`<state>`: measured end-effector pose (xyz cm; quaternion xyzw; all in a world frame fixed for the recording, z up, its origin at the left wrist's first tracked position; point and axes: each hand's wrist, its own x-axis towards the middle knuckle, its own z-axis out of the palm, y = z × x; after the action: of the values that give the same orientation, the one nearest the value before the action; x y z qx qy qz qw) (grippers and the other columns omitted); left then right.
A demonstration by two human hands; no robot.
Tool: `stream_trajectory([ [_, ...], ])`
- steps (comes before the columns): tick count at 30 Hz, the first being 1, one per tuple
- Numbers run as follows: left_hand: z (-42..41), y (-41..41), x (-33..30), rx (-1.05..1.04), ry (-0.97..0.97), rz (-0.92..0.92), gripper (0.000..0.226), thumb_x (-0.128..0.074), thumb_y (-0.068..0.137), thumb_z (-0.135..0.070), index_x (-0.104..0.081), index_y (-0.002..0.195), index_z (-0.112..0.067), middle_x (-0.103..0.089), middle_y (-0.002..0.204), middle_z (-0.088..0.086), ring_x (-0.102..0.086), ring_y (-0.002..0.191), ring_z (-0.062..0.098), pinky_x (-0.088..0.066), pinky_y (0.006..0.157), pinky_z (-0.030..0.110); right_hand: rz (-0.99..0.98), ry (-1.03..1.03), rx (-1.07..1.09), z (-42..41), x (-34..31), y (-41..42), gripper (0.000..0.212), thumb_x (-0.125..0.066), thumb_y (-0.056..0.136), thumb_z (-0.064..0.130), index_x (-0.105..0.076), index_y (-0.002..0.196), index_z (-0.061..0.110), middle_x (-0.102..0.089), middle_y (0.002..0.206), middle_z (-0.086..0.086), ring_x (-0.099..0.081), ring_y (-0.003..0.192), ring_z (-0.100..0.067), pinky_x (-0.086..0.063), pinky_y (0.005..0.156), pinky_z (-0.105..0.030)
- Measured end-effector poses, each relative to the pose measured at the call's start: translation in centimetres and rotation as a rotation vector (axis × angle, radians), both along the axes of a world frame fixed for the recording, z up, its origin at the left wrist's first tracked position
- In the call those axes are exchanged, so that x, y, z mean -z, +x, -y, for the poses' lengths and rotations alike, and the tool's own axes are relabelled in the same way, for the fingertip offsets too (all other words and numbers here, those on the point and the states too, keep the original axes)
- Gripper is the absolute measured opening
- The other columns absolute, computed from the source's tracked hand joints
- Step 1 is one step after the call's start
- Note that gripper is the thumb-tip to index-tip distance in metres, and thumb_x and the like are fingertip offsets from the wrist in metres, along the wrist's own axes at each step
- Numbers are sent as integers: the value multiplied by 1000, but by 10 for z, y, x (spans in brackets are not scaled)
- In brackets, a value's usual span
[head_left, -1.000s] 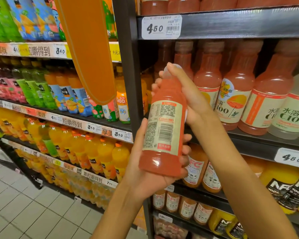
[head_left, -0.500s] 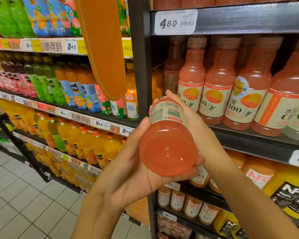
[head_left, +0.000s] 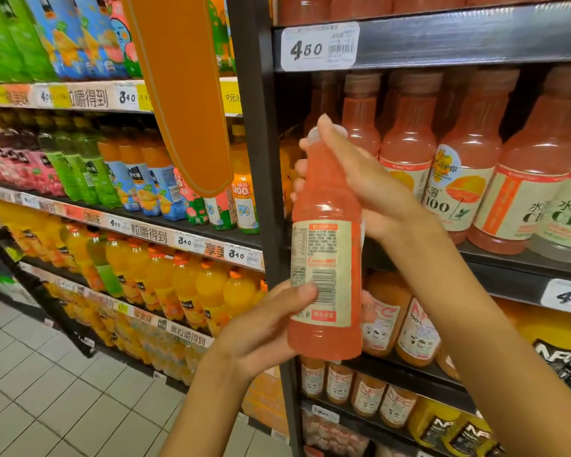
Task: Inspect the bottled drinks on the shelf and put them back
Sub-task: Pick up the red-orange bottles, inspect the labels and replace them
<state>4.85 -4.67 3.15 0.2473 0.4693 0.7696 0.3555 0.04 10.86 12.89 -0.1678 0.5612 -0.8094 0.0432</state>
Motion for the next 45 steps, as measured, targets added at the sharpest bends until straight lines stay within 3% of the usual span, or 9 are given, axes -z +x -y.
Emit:
stream_trajectory([
  [6,-19,-4,4,-507,-377,-466,68,-84,68,-35,-46,126,-34,-66,117,-9,-63,102,-3,-51,77,12,-215,132,329,-7,-11,11,27,-63,90,34,-54,109,17,-69,77,-3,-68,68,-16,-54,60,-28],
  [10,-32,-4,13,-690,-390,-597,66,-83,65,-35,-47,120,-35,-63,107,-12,-63,96,-2,-53,72,14,-201,133,440,-4,-6,14,30,-66,88,36,-57,110,18,-70,81,-2,-69,69,-12,-54,57,-24],
  [15,-16,-8,11,-466,-335,-464,57,-82,63,-41,-57,113,-35,-72,104,-13,-68,97,5,-53,72,14,-95,73,226,-17,-6,14,26,-65,85,29,-61,107,17,-70,82,-4,-70,77,-18,-57,66,-31],
  [20,-17,-2,15,-285,-211,-292,78,-87,50,-54,-59,116,-26,-72,112,0,-67,106,20,-55,83,29,-90,-35,55,-12,-1,14,20,-61,88,28,-59,101,12,-68,76,-6,-68,70,-20,-57,67,-32],
  [28,-21,-9,7,-437,-224,-390,76,-65,67,-72,-52,127,-26,-68,118,-11,-63,111,8,-51,81,16,-293,117,269,-1,5,19,14,-62,92,23,-56,102,16,-65,76,-3,-65,66,-18,-54,60,-30],
  [31,-29,-11,7,-549,-220,-408,65,-59,73,-70,-58,121,-27,-71,113,-7,-66,107,10,-53,80,18,-340,109,254,4,6,20,15,-62,91,20,-56,104,15,-65,75,-3,-65,66,-18,-54,61,-32],
  [35,-31,-10,10,-594,-173,-375,81,-58,66,-79,-61,120,-19,-72,110,-1,-68,104,16,-55,79,24,-325,124,138,-4,3,19,20,-62,86,25,-58,103,16,-68,77,-2,-67,71,-18,-55,66,-31],
  [39,-28,-7,15,-437,-141,-290,71,-57,56,-87,-74,101,-35,-75,102,-5,-70,97,14,-55,75,23,-240,-5,-33,-8,3,15,17,-53,87,21,-56,101,11,-68,79,-6,-68,72,-21,-56,69,-33],
  [45,-27,-7,18,-317,-110,-137,92,-63,53,-84,-63,122,-22,-72,108,6,-70,97,20,-56,77,30,-171,-79,112,-4,10,8,12,-62,88,19,-55,96,13,-61,66,-2,-59,54,-15,-53,57,-30],
])
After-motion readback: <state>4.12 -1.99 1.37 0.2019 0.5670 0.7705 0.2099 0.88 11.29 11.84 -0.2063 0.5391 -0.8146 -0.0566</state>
